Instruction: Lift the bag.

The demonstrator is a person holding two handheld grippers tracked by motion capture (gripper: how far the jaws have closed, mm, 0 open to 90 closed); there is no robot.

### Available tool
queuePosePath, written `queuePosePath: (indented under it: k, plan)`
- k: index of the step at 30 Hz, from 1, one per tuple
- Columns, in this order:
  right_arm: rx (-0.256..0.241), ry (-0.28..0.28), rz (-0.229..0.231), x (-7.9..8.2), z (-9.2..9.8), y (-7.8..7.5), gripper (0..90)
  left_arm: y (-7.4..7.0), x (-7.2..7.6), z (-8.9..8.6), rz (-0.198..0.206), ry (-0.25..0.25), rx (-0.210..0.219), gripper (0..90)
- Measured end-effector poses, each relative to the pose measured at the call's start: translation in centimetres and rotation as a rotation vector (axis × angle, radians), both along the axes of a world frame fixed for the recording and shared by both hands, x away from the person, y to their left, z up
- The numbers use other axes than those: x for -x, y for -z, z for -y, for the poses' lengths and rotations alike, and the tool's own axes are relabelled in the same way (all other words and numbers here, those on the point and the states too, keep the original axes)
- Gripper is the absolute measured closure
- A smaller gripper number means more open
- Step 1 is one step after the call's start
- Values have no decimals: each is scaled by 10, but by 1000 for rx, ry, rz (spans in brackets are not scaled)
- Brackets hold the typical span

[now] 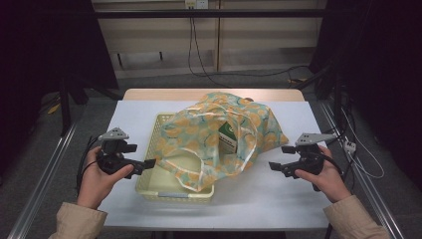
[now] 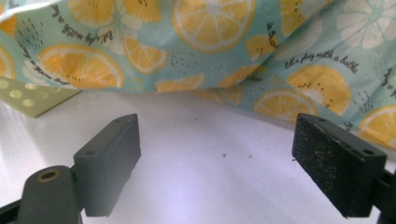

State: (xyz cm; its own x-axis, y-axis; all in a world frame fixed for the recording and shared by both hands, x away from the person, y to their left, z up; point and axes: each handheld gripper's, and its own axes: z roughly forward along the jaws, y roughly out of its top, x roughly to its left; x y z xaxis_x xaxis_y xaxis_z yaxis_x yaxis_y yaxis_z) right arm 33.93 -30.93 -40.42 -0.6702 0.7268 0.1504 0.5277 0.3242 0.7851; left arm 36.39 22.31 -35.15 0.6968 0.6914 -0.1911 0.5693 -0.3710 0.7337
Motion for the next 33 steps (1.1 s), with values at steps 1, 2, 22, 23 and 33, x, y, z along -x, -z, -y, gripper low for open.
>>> queuePosePath:
  k: [1, 2, 22, 23, 33]
  plan:
    - [-1, 1, -6, 1, 0, 1, 152, 1, 1, -1, 1, -3, 3, 70]
    - [-2, 3, -6, 1, 1, 2, 152, 2, 1, -2, 1, -6, -1, 70]
    - [-11, 9, -12, 8, 2, 15, 152, 18, 18, -36, 5, -80, 7, 71]
    - [-10, 9, -11, 8, 3, 15, 152, 19, 18, -38, 6, -82, 6, 71]
    - [-3, 6, -7, 10, 1, 19, 152, 32, 24, -54, 3, -126, 4, 74]
